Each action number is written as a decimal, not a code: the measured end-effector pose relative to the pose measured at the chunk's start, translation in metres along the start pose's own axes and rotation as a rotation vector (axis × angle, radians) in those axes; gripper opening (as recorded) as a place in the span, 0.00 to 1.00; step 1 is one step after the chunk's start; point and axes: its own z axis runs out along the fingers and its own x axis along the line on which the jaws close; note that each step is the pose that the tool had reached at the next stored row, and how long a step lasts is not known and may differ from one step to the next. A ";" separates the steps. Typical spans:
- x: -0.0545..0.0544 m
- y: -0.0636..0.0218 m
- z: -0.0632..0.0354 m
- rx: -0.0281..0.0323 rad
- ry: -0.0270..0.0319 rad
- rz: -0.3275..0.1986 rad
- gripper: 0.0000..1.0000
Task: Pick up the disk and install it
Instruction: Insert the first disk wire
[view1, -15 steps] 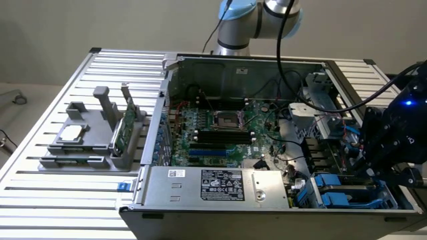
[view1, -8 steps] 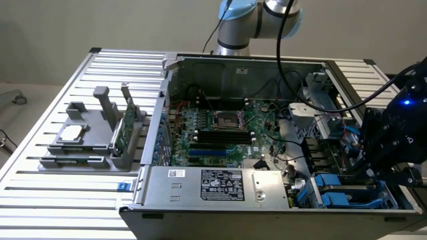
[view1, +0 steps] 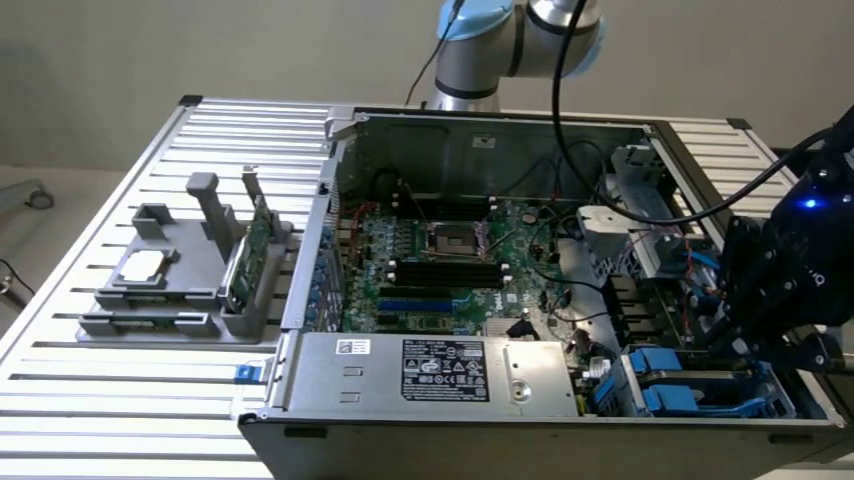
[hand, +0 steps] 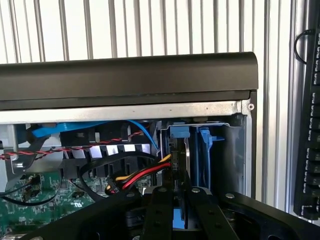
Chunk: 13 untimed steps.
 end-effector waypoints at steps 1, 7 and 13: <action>0.001 -0.0001 0.0000 0.0000 -0.0009 0.000 0.16; 0.002 -0.0001 0.0004 -0.0003 -0.0056 0.002 0.16; 0.003 -0.0001 0.0007 -0.0007 -0.0109 0.003 0.16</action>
